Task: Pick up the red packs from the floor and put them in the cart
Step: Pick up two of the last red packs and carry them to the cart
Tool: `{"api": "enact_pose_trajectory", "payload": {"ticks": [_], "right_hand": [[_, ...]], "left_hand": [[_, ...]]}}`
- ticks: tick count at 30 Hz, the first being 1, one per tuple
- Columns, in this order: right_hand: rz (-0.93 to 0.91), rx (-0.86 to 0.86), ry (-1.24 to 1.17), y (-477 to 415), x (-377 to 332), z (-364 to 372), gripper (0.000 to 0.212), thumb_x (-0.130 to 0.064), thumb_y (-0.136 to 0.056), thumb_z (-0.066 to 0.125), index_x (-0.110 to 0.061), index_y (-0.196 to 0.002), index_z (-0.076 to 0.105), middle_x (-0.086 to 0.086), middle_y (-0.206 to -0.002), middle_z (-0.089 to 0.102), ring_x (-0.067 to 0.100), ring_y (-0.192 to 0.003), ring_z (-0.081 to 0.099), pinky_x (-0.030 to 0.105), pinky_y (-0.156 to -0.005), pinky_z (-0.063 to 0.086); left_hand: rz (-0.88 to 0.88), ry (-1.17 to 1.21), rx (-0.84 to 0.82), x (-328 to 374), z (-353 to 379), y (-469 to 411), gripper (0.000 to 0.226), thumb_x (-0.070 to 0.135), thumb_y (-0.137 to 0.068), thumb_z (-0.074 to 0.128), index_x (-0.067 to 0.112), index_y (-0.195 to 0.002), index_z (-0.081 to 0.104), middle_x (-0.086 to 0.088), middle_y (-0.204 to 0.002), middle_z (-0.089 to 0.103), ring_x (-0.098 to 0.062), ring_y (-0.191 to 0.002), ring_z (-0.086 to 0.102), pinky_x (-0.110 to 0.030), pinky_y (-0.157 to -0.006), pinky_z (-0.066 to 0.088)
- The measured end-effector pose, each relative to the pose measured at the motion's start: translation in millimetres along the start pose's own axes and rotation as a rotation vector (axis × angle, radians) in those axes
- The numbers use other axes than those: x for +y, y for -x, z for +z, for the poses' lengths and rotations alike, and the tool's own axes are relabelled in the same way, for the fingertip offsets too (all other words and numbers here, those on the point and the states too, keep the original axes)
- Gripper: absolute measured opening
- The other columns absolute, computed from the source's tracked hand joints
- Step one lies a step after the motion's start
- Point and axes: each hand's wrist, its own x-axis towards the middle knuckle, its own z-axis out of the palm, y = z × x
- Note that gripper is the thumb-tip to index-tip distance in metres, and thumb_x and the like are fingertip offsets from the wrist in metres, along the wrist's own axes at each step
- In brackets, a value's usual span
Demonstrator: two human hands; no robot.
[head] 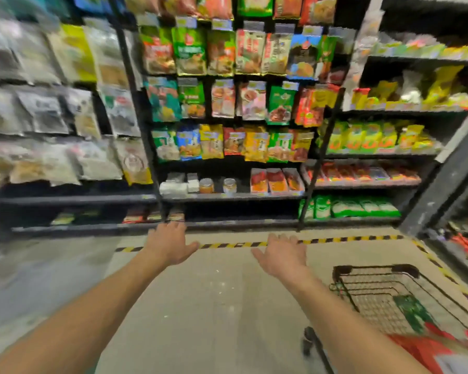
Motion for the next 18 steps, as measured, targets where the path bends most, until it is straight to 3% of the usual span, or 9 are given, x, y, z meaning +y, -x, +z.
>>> {"api": "enact_pose_trajectory", "payload": {"ticks": [9,18], "right_hand": [[-0.478,-0.078,0.173,48.3,-323.0,32.6,0.076,-0.072,-0.104,0.037,-0.017,-0.154,0.048,0.012,-0.155,0.054,0.038,-0.143,0.047,0.051,-0.113,0.039],[-0.932,-0.089,0.347,102.9,-546.1,90.4,0.073,-0.071,-0.103,0.036,-0.017,-0.152,0.048,0.013,-0.153,0.055,0.038,-0.139,0.049,0.051,-0.109,0.04]], "left_hand": [[-0.493,0.121,-0.028,-306.5,39.4,128.6,0.083,0.074,-0.101,0.045,0.021,-0.165,0.042,-0.009,-0.169,0.047,-0.036,-0.151,0.046,-0.049,-0.119,0.04],[-0.962,0.316,-0.082,-462.6,103.7,265.9,0.085,0.076,-0.101,0.045,0.019,-0.164,0.044,-0.01,-0.164,0.052,-0.036,-0.147,0.049,-0.05,-0.117,0.046]]}}
